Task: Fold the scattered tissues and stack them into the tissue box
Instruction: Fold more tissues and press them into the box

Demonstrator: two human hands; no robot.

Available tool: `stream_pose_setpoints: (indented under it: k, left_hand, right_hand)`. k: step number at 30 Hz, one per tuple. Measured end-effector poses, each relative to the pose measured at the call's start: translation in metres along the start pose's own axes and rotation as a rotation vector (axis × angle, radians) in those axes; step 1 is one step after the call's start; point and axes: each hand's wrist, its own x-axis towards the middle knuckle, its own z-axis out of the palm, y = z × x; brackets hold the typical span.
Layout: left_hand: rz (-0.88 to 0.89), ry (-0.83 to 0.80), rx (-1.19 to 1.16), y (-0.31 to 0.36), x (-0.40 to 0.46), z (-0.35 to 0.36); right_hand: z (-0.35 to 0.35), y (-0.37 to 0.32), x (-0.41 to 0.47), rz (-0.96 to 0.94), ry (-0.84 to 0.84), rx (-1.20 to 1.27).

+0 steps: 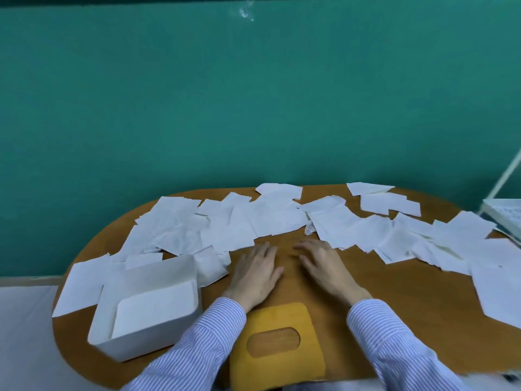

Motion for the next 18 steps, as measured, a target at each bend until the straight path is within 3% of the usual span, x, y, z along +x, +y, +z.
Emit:
stream_pose_setpoints:
  k: [9, 18]
  left_hand:
    - [0.204, -0.204, 0.03, 0.052, 0.071, 0.027]
    - [0.322, -0.212, 0.108, 0.054, 0.076, 0.047]
  right_hand:
    - [-0.02, 0.077, 0.001, 0.177, -0.127, -0.145]
    - [-0.015, 0.085, -0.021, 0.056, -0.134, -0.266]
